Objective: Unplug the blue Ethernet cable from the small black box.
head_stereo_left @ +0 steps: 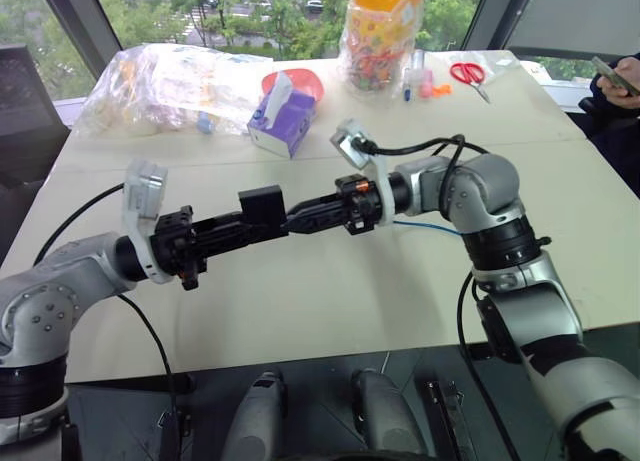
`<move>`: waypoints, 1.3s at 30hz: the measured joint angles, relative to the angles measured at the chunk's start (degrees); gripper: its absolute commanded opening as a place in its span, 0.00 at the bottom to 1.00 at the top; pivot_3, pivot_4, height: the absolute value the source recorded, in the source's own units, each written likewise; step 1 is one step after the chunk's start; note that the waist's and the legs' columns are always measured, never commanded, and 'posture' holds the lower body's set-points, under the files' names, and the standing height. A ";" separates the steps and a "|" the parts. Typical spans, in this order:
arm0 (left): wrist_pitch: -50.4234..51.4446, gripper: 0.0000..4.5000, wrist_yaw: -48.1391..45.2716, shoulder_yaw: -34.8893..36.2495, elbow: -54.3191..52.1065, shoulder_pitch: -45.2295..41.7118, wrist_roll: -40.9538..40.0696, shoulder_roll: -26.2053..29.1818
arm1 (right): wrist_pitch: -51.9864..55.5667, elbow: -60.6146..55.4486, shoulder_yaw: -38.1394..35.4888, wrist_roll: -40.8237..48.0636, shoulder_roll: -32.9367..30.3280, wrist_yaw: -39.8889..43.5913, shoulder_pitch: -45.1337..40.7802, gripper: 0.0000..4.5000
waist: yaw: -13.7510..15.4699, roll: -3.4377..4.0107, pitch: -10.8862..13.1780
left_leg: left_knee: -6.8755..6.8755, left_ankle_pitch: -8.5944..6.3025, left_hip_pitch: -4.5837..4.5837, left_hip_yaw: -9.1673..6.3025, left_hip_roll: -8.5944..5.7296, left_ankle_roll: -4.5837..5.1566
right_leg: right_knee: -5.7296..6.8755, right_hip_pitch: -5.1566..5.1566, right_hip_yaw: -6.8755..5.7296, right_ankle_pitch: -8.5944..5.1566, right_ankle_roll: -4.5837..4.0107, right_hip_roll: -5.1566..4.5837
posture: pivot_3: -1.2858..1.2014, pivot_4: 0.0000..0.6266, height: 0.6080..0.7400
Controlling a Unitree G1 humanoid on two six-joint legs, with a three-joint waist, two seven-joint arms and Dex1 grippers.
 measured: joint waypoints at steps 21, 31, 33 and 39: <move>-0.24 0.11 0.60 -0.06 0.14 0.06 1.10 0.28 | 0.27 0.95 -0.16 -0.42 0.62 -0.76 -0.57 0.65 | -0.05 0.00 0.00 | 0.00 0.00 0.00 0.00 0.00 0.00 | 0.00 0.00 0.00 0.00 0.00 0.00 | 0.52 0.24 0.91; -0.36 0.11 0.47 -0.06 0.13 0.05 1.22 0.19 | 0.24 1.04 -0.16 -0.51 0.55 -0.76 -0.57 0.38 | -0.05 0.00 0.00 | 0.00 0.00 0.00 0.00 0.00 0.00 | 0.00 0.00 0.00 0.00 0.00 0.00 | 0.52 0.24 0.91; -0.36 0.11 0.50 -0.06 0.13 0.05 1.22 0.18 | 0.24 1.04 -0.16 -0.51 0.54 -0.76 -0.57 0.38 | -0.05 0.00 0.00 | 0.00 0.00 0.00 0.00 0.00 0.00 | 0.00 0.00 0.00 0.00 0.00 0.00 | 0.52 0.24 0.91; -0.36 0.11 0.50 -0.06 0.14 0.05 1.22 0.18 | 0.20 1.04 -0.07 -0.66 0.54 -0.80 -0.57 0.38 | -0.05 0.00 0.00 | 0.00 0.00 0.00 0.00 0.00 0.00 | 0.00 0.00 0.00 0.00 0.00 0.00 | 0.52 0.24 0.91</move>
